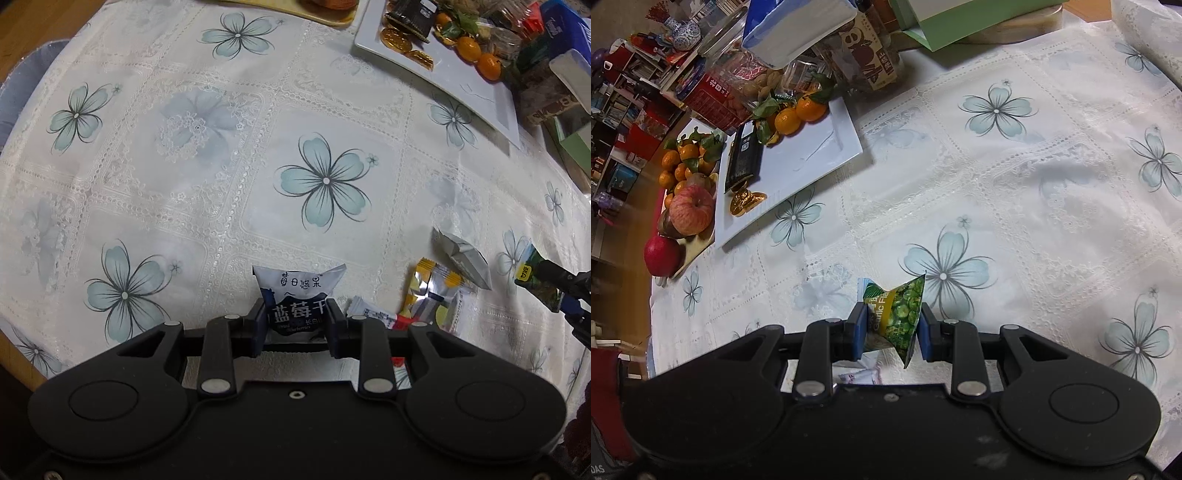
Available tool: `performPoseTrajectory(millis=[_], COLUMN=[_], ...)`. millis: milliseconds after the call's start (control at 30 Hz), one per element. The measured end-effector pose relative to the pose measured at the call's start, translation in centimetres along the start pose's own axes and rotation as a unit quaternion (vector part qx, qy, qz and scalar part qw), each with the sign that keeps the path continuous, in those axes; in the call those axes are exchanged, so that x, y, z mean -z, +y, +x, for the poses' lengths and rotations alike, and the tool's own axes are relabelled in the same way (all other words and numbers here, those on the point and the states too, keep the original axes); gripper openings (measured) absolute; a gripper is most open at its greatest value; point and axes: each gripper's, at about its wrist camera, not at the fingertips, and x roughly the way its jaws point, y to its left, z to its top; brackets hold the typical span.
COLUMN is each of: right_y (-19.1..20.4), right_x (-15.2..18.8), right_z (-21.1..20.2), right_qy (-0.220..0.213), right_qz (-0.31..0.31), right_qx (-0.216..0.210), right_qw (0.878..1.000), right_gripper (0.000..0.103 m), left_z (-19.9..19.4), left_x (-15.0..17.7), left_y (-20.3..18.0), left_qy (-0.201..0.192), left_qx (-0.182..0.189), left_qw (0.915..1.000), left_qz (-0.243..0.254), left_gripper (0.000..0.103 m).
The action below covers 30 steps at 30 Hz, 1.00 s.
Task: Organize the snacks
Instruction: 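Carry the blueberry bag and green pea bag over the gold tray with both tools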
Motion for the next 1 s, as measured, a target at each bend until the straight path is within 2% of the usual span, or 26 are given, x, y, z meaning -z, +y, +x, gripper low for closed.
performPoseTrajectory(millis=[300, 433, 667, 1000], right_y=[-2.5, -3.2, -5.0, -7.6], right_x=[3.5, 6.3, 12.5, 20.0], right_z=[-5.2, -7.6, -10.6, -10.2], right_qy=[-0.035, -0.049, -0.043, 0.002], right_qz=[-0.004, -0.008, -0.009, -0.023], right_qx=[-0.025, -0.042, -0.073, -0.072], right_qw=[0.999, 0.998, 0.996, 0.997], right_gripper=[0.030, 0.030, 0.030, 0.030], left_z=[-3.2, -3.7, -3.1, -2.5], left_x=[5.4, 8.8, 13.6, 17.2], left_y=[-1.2, -1.4, -0.9, 1.1], left_qy=[-0.047, -0.037, 0.003, 0.012], left_qx=[0.002, 0.018, 0.006, -0.031], left_qw=[0.9982, 0.9979, 0.9977, 0.9976], left_qz=[0.037, 0.050, 0.067, 0.060], left_gripper=[0.040, 0.040, 0.040, 0.040])
